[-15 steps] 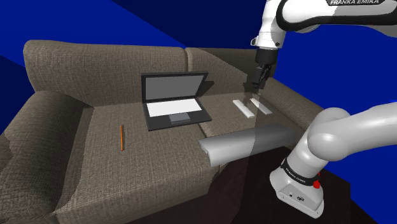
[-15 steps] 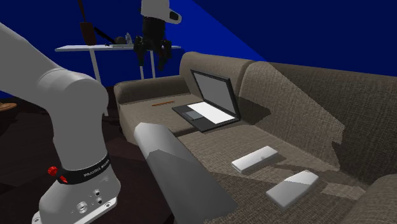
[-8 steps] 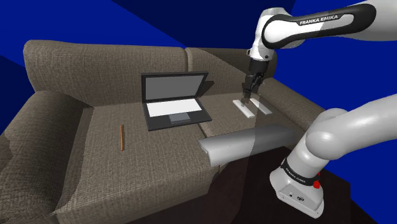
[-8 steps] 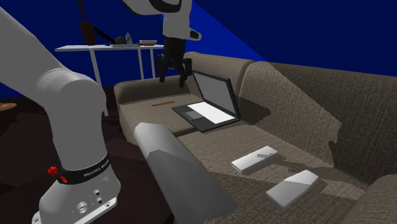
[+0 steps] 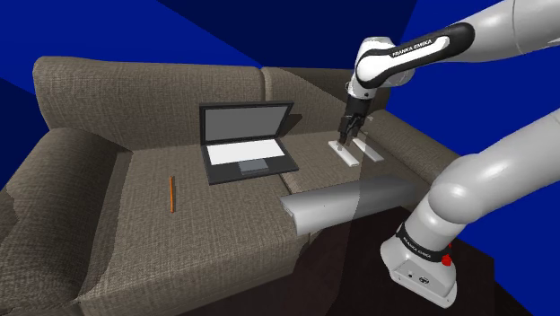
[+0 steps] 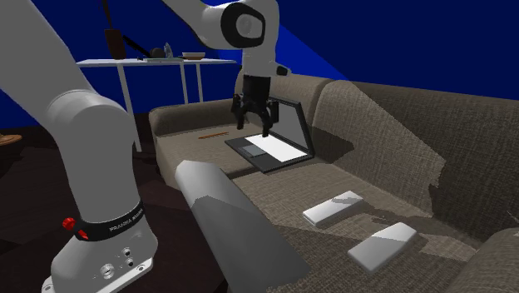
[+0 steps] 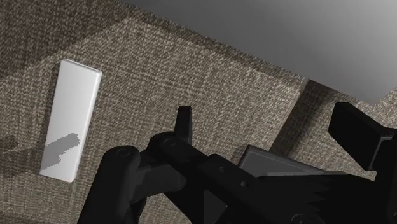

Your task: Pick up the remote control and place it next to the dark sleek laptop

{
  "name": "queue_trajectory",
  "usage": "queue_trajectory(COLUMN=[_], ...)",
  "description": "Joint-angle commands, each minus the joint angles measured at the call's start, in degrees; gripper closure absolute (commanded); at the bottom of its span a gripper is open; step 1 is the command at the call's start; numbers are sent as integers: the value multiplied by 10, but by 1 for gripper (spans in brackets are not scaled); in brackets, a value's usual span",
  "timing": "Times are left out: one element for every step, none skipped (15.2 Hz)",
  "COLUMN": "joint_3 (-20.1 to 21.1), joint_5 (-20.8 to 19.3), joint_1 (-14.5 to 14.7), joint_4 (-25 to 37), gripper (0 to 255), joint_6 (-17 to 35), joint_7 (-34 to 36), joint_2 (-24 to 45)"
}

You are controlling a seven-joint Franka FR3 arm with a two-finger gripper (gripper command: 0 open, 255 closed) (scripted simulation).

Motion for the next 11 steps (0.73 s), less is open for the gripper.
queue_trajectory(joint_3=[-17, -24, -31, -38, -45, -52, -58, -64, -69, -74, -79], joint_5=[-4, -4, -3, -1, 2, 6, 11, 17, 25, 34, 44], joint_1=[-9, -12, -15, -18, -20, -23, -26, -28, -31, -34, -37], joint_4=[6, 10, 16, 22, 28, 36, 44, 52, 62, 72, 82], gripper=[0, 0, 0, 0, 0, 0, 0, 0, 0, 0, 0], joint_6=[38, 55, 72, 89, 105, 120, 135, 150, 164, 177, 189], joint_7=[-13, -18, -24, -30, -37, -44, -52, -60, -69, -78, -88], joint_2=[37, 55, 75, 94, 114, 135, 155, 176, 196, 217, 239])
